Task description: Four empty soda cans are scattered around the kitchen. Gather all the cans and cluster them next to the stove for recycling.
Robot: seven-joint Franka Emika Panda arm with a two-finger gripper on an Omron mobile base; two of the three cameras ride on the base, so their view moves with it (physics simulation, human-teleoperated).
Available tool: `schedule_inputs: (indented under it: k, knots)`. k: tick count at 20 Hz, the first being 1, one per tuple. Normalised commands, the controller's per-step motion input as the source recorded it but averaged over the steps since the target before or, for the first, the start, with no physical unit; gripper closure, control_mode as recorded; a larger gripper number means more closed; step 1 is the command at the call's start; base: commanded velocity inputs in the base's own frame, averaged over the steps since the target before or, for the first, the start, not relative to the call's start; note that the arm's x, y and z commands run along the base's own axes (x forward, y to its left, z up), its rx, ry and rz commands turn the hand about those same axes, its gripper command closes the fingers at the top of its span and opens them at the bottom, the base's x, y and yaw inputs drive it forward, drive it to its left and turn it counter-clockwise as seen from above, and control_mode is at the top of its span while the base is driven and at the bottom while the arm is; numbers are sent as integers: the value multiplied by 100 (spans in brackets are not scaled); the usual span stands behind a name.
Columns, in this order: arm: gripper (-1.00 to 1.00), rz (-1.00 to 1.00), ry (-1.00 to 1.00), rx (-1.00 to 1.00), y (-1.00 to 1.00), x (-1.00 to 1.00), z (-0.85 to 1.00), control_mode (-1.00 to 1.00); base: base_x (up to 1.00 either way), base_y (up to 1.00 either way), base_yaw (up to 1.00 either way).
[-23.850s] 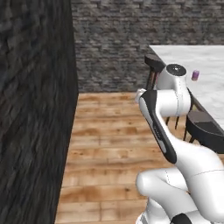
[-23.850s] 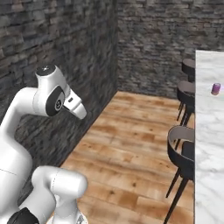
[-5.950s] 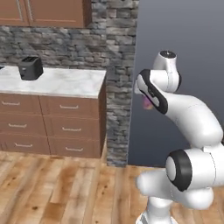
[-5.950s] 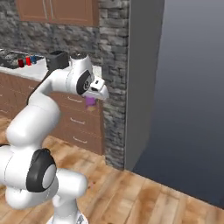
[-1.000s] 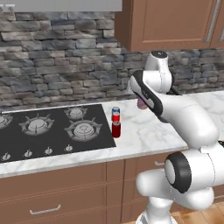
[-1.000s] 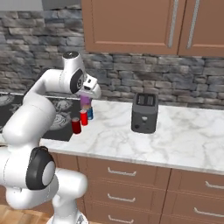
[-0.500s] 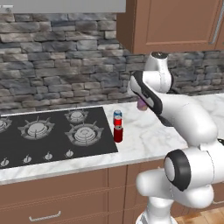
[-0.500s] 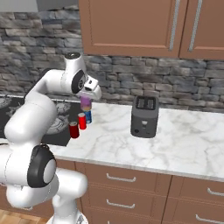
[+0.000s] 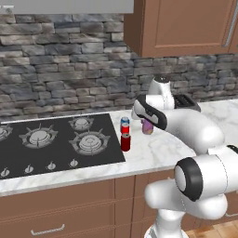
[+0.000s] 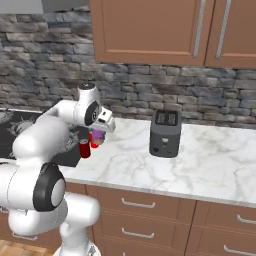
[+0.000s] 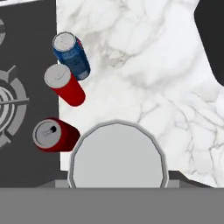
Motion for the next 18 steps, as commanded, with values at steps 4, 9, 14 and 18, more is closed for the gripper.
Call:
schedule_inputs:
  k: [4, 9, 14, 18]
  knots:
    - [100, 5, 0, 0, 11, 8, -52, -100, 0, 0, 0]
    - [100, 20, 0, 0, 0, 47, -33, -100, 0, 0, 0]
    - [100, 39, -3, 0, -1, 50, -27, -100, 0, 0, 0]
    - [100, 17, -3, 0, 0, 11, -6, -100, 0, 0, 0]
